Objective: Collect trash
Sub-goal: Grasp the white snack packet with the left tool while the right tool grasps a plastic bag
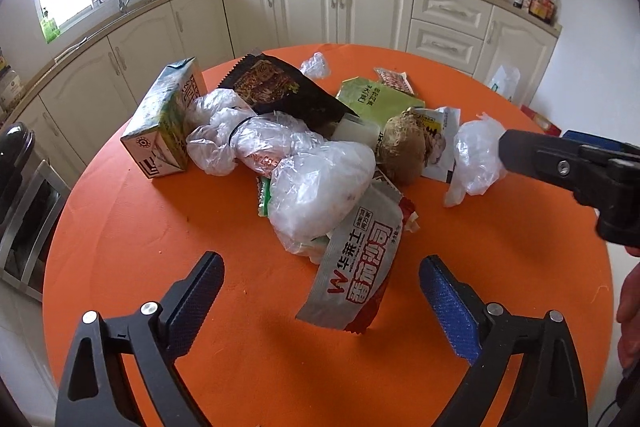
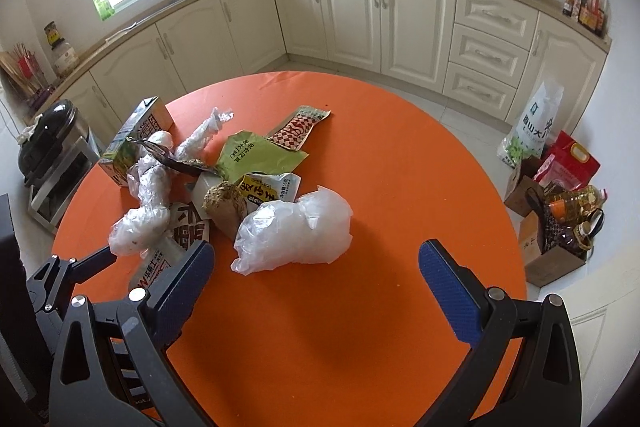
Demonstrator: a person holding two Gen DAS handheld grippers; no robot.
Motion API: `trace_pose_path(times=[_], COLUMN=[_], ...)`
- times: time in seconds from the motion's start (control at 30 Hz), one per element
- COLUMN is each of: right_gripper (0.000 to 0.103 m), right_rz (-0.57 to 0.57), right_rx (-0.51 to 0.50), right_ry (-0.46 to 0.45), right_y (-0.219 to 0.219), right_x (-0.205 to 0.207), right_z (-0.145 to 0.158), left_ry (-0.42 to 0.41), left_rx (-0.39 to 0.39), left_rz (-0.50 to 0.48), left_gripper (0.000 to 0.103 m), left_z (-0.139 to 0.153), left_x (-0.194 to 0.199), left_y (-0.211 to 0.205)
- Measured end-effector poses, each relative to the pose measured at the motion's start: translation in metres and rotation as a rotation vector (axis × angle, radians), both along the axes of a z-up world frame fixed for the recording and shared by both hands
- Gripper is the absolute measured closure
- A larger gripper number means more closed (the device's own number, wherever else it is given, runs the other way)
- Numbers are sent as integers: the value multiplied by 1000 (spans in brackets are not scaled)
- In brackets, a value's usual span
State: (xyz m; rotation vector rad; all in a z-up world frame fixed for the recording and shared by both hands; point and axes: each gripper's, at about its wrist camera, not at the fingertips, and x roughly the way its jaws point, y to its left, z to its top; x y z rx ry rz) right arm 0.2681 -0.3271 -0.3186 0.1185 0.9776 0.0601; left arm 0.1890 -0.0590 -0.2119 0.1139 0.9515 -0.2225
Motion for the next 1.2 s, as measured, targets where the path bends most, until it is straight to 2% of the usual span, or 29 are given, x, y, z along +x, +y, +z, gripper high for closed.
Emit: trace_pose_path(times=[0.1,0.13,0.17,0.27,0.37,0.47,0.6,0.77,0.87,0.93,0.97,1.0,1.03,1.07,1.13,1.2], right_gripper=[0,1,7,28,38,44,46,46,46,46,46,46,46,46,46,46], right_rz=[21,27,31,51,73,82,63,46,40,40,41,41,40,40,40,39], right_rx=[-2,-7,-13,-7,-5,3,31,70,83,81,83,86,88,89,91,93], right_ry=[14,22,29,57,44,36,31,31,26,26,25,22,20,17,11,11], right_y=[6,8,9,9,10,9,1,-4,-4,-3,-2,-2,-1,0,0,0], right_x=[14,19,23,32,29,21,4,-22,-36,-43,-46,-49,-51,-54,-56,-58], right_z=[-10,-14,-17,-29,-32,-31,-25,-19,-15,-13,-13,-11,-10,-8,-6,-5], left_ry=[23,33,45,53,62,64,69,66,68,73,79,86,81,73,54,34], left_rx=[-28,-38,-48,-83,-124,-146,-169,-186,-173,-135,-127,-117,-123,-133,-128,-111], left_rz=[-18,-24,-30,-33,-30,-29,-35,-44,-45,-54,-46,-37,-36,-34,-35,-34], left_gripper=[24,32,41,52,57,64,71,82,84,78,64,55,40,38,42,54], left_z=[-4,-8,-10,-9,-10,-11,-8,-8,-11,-14,-15,-17,-16,-16,-21,-25], left_x=[19,23,29,39,47,51,54,29,20,16,20,20,24,25,23,23], left_y=[4,6,9,19,32,44,57,73,76,67,69,68,66,66,62,56])
